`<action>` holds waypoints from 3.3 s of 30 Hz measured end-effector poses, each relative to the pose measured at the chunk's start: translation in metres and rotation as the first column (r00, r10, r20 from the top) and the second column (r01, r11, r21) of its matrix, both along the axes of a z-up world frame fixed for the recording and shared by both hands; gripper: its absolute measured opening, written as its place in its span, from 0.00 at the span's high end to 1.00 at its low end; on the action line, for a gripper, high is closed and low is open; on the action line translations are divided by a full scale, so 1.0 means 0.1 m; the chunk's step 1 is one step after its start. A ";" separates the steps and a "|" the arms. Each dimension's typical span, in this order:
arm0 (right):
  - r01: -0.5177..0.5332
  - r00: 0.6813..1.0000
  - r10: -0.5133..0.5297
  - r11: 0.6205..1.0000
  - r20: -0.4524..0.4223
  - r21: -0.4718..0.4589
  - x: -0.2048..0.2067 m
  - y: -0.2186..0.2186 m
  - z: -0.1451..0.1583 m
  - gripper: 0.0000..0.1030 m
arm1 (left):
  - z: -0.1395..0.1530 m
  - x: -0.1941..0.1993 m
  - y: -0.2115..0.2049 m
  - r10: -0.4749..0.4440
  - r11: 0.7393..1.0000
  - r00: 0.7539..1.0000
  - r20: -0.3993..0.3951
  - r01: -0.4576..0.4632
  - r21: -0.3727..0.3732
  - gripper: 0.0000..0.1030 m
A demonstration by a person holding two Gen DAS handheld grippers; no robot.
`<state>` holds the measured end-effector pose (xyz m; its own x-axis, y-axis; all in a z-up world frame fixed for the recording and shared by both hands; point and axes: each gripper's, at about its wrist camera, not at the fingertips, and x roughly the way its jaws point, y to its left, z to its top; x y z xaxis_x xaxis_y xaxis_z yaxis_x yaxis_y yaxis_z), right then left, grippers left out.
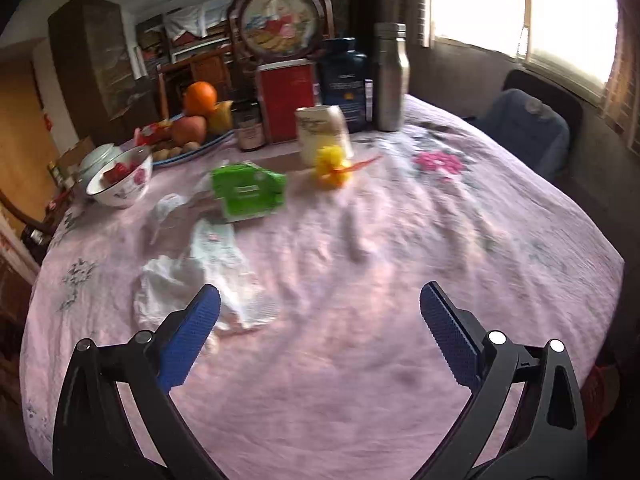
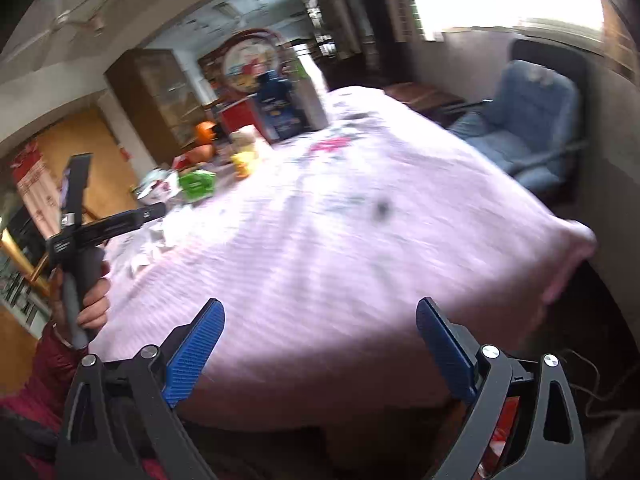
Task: Collect trash
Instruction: 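Return both tools to the table toward the tissue and green pouch, then grasp the crumpled tissue with the left tool while the right tool grasps the green pouch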
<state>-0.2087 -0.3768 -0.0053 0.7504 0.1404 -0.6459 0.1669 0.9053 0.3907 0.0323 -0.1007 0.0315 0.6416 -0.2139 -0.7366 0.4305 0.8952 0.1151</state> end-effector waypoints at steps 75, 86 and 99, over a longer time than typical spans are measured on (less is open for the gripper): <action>-0.212 0.976 0.214 0.975 -0.039 0.060 3.23 1.53 -0.21 0.18 | -0.32 1.02 1.26 0.116 0.953 0.964 -0.241 -0.176 -0.246 0.10; -0.213 0.966 0.235 0.961 -0.110 0.177 3.29 1.44 -0.38 0.17 | -0.78 1.03 0.86 0.123 0.992 0.957 -0.263 -0.112 0.056 0.16; -0.188 0.979 0.197 0.973 -0.058 0.137 3.27 1.46 -0.29 0.12 | -0.08 0.96 1.47 0.192 0.948 0.971 -0.141 -0.220 -0.228 0.94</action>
<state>0.1184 -0.2303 -0.0345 0.6546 0.3637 -0.6627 0.0260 0.8653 0.5006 0.1286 0.0461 0.0233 0.6041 -0.2661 -0.7511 0.2311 0.9606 -0.1544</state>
